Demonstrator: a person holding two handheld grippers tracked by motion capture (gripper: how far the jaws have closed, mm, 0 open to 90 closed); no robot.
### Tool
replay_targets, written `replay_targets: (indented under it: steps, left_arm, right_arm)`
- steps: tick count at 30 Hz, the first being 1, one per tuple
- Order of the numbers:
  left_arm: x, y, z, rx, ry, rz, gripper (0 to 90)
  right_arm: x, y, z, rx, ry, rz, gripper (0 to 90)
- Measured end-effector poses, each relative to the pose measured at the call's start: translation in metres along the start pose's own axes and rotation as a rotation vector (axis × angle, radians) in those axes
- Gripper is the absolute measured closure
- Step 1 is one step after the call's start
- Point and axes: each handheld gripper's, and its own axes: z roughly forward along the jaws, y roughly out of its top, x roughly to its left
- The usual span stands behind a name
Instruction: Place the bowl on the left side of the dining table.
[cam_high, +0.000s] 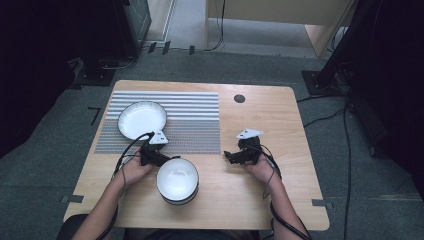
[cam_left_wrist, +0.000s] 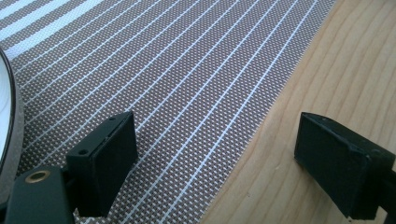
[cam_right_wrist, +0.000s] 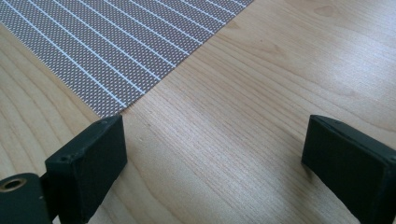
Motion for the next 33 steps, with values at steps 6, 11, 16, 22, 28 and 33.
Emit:
replay_targets:
  steps: [6, 11, 16, 22, 28, 33]
  left_arm:
    - [-0.004, 0.002, 0.002, 0.002, 0.028, -0.029, 11.0]
    - [-0.005, 0.003, 0.003, 0.014, 0.031, -0.03, 10.4]
    - [-0.004, 0.007, 0.002, 0.044, 0.028, -0.028, 11.3]
    - [0.0, 0.009, 0.0, 0.048, 0.015, -0.064, 13.7]
    - [0.003, 0.01, -0.005, 0.045, 0.001, -0.092, 13.7]
    - [0.008, 0.011, -0.013, 0.053, -0.078, -0.148, 14.3]
  right_arm:
    - [0.0, 0.0, 0.0, 0.0, 0.0, 0.0, 6.0]
    - [0.0, 0.0, 0.0, 0.0, 0.0, 0.0, 6.0]
    - [0.0, 0.0, 0.0, 0.0, 0.0, 0.001, 6.0]
    - [0.0, 0.0, 0.0, 0.0, 0.0, 0.0, 6.0]
    - [0.0, 0.0, 0.0, 0.0, 0.0, 0.001, 6.0]
    - [0.0, 0.0, 0.0, 0.0, 0.0, 0.0, 6.0]
